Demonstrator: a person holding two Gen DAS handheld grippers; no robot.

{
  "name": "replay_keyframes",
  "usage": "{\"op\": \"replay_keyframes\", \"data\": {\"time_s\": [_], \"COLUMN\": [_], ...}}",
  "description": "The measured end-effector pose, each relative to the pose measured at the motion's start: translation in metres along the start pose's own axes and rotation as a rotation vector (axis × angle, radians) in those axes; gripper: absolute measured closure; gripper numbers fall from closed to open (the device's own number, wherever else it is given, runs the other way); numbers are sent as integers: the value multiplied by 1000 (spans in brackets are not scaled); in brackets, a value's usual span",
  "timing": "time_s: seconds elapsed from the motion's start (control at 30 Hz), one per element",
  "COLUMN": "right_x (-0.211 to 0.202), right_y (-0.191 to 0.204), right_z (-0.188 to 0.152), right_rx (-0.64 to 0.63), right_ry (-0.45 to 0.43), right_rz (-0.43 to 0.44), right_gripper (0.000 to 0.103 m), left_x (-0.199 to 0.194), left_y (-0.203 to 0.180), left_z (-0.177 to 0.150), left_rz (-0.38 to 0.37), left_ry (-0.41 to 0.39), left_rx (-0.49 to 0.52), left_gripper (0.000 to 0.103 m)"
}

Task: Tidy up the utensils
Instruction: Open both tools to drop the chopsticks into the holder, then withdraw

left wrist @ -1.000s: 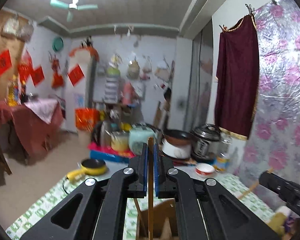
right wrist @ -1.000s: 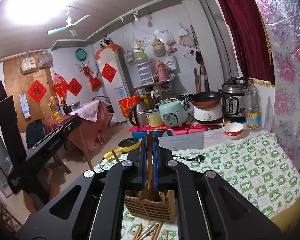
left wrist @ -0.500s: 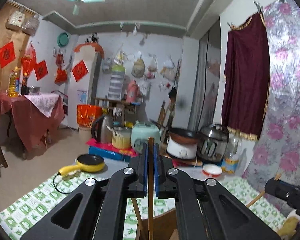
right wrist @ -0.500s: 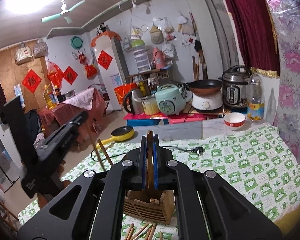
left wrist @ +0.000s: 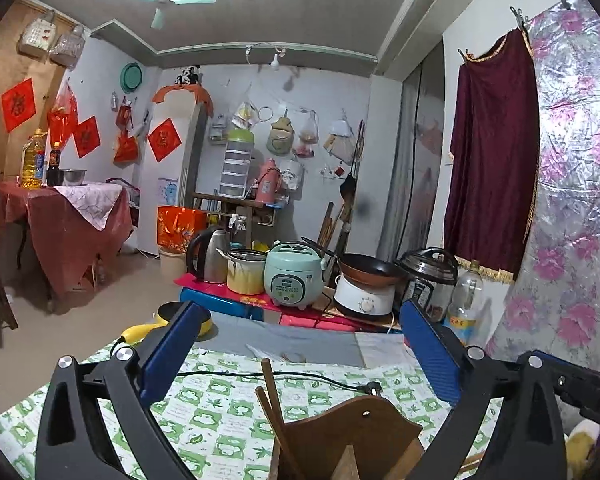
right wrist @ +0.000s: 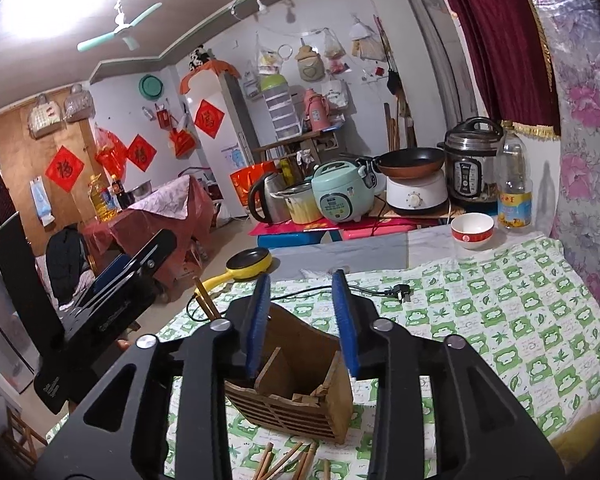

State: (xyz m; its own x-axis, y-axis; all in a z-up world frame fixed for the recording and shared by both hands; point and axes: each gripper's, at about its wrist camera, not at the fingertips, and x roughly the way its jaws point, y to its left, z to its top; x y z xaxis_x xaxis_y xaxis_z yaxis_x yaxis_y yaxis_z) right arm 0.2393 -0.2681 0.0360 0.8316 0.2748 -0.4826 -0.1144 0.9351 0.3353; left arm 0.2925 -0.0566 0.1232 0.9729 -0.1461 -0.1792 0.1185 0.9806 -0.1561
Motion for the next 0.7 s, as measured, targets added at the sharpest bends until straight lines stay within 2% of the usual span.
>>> {"op": "replay_keyframes", "data": {"time_s": [0.03,0.1,0.17,0.27,0.37,0.53,0.7], "right_x": [-2,-5,-9,-14,-22,-36,-51], "right_y": [-1,-3,-6,-8,-10,-10,-5], "right_z": [1,2,2,4,5,7,7], "right_rx": [2,10,22,28,58,80,84], "right_ry": [-6,-18,-39,-59,-85,-108,-138], "right_rz": [-2,-3,-6,-15,-18,-6,7], "right_gripper": [63,52,38,27,21,19,13], "left_x": [0,-2,-2,-2,-3,-12,-25], "left_y": [0,-1,-2,-4,-5,-4,1], "left_z": [1,2,2,-1,-4,-6,-9], "left_rz": [-5,-10,-8,21,58,78,108], "left_ry": [11,25,37,53,62,77,90], "left_rx": [2,-1,0,29,53,66,69], "left_gripper": [5,5,5,5,5,5,5]}}
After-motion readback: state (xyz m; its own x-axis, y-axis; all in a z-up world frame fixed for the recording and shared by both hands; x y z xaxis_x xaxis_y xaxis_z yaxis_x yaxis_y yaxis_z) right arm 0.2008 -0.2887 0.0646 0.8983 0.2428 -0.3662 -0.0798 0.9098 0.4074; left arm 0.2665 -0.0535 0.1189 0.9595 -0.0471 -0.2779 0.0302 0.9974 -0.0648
